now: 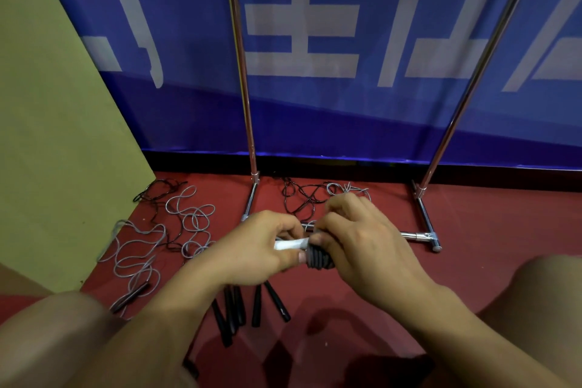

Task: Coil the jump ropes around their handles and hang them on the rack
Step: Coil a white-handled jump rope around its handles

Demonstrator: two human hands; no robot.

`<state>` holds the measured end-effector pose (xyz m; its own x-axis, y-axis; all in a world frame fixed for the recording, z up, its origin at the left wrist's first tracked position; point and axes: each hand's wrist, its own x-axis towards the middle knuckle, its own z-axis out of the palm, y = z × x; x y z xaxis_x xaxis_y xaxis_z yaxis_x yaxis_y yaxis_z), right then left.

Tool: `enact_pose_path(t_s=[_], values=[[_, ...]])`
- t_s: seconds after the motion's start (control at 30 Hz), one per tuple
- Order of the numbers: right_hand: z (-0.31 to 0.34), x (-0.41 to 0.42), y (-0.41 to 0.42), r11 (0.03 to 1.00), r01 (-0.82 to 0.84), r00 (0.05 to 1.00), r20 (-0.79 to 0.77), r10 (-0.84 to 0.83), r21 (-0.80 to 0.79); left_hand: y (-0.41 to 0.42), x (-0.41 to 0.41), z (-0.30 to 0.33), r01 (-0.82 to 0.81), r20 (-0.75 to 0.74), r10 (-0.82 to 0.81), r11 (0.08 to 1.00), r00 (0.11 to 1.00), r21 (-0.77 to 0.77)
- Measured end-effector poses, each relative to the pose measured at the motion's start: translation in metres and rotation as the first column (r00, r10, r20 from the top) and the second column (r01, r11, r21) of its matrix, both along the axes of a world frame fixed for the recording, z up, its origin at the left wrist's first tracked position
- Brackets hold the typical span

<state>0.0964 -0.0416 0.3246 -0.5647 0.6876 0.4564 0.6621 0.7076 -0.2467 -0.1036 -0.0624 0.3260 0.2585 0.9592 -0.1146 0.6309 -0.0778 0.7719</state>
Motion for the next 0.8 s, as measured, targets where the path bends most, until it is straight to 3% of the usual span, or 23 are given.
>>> enact_pose_path(t_s=[0.17,0.33,0.4,0.47,0.53,0.6,0.7,0.8], values=[[-0.002,0.005,0.002,0.941,-0.022,0.999,-0.054,0.004,-0.338,-0.005,0.002,0.0,0.042,0.03,-0.041,0.999,0.999,-0.013],[0.001,0.002,0.006,0.938,-0.018,0.984,-0.175,-0.046,-0.346,-0.008,0.006,0.002,-0.146,0.183,0.148,0.989,0.972,-0.025],[0.002,0.0,0.006,0.941,0.003,0.965,-0.247,-0.092,-0.337,-0.007,0.009,0.005,-0.254,0.378,0.266,0.964,0.886,-0.083],[0.003,-0.001,0.006,0.94,0.043,0.934,-0.321,-0.158,-0.339,-0.005,0.012,0.006,-0.31,0.591,0.348,0.935,0.728,-0.169],[0.004,-0.001,0.007,0.932,0.089,0.893,-0.386,-0.231,-0.352,-0.003,0.018,0.005,-0.295,0.743,0.39,0.918,0.544,-0.266],[0.004,-0.002,0.009,0.918,0.116,0.853,-0.436,-0.288,-0.38,-0.003,0.023,0.005,-0.254,0.815,0.403,0.912,0.417,-0.321],[0.004,-0.002,0.011,0.903,0.15,0.809,-0.475,-0.346,-0.403,-0.004,0.029,0.003,-0.25,0.836,0.415,0.906,0.36,-0.342],[0.003,-0.003,0.012,0.891,0.182,0.775,-0.497,-0.39,-0.416,-0.005,0.035,0.001,-0.289,0.815,0.441,0.891,0.376,-0.35]])
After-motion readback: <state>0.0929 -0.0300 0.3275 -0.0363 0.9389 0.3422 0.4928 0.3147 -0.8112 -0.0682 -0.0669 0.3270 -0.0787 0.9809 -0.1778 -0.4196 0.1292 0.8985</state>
